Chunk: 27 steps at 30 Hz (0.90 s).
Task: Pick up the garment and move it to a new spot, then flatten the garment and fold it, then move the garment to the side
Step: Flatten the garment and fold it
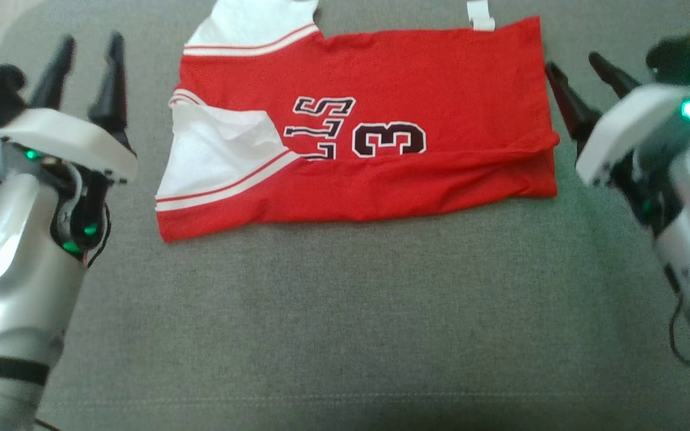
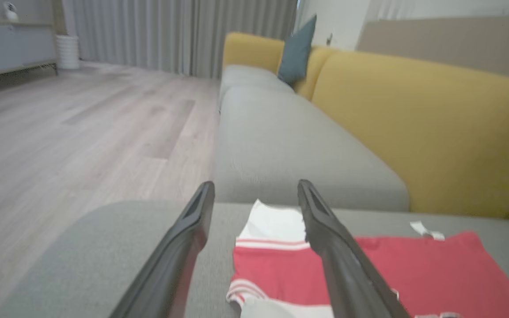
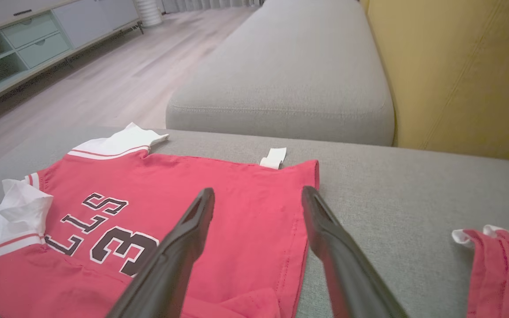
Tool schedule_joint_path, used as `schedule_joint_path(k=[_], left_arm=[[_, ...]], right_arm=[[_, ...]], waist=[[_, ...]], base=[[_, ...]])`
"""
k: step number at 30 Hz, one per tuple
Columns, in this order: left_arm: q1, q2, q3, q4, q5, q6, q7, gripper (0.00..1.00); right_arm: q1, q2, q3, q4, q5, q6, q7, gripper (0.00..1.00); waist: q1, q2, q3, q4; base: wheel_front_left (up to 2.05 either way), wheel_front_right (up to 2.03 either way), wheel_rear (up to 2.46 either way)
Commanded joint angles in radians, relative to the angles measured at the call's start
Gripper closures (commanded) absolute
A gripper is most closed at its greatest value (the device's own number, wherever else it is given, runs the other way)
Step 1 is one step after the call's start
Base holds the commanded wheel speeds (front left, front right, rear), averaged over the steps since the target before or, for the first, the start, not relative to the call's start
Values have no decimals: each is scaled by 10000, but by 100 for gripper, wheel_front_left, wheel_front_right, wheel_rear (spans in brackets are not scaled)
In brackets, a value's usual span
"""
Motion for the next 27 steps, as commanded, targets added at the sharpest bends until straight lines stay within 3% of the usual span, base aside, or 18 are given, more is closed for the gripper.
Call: schedule_joint_path(k=[1,5,8,11,12,14,21,27], left_arm=[[29,216,968,-807,275,244,-119,0],[1658,-514,2553,-2549,1057,690,-122,0],[2950,-1262,3471,-3687,1797,858,-123,0],[4103,-2095,4084,-4512,2479,796,-124,0],[4748,-2540,4322,-4852,2984,616,-124,0],[5295,-2893,4563,-4950,3298,492,-124,0],[6109,-3343,4879,-4949,4021,267,-125,0],[6087,-3408,4970,-4638,4037,409,-125,0]], right_arm=[[440,-140,5,-402,-383,65,-659,0],[1360,-49,-491,-668,-1493,65,-2550,0],[2153,352,-1450,-809,-2183,65,-3636,0],[2962,835,-2588,-1124,-3132,65,-4074,0],[3553,1322,-3453,-1519,-3758,65,-4190,0],[4182,1756,-4114,-2091,-4625,65,-4246,0],[5935,3094,-5020,-3736,-6430,65,-4284,0],[6631,3390,-5098,-4466,-6707,65,-4222,0]], waist=[[0,0,-199,54],[0,0,-534,83],[0,0,-787,102],[0,0,-1000,126],[0,0,-1120,149],[0,0,-1206,175],[0,0,-1340,163],[0,0,-1266,47]], base=[[0,0,0],[0,0,0],[0,0,0],[0,0,0],[0,0,0],[0,0,0],[0,0,0],[0,0,0]])
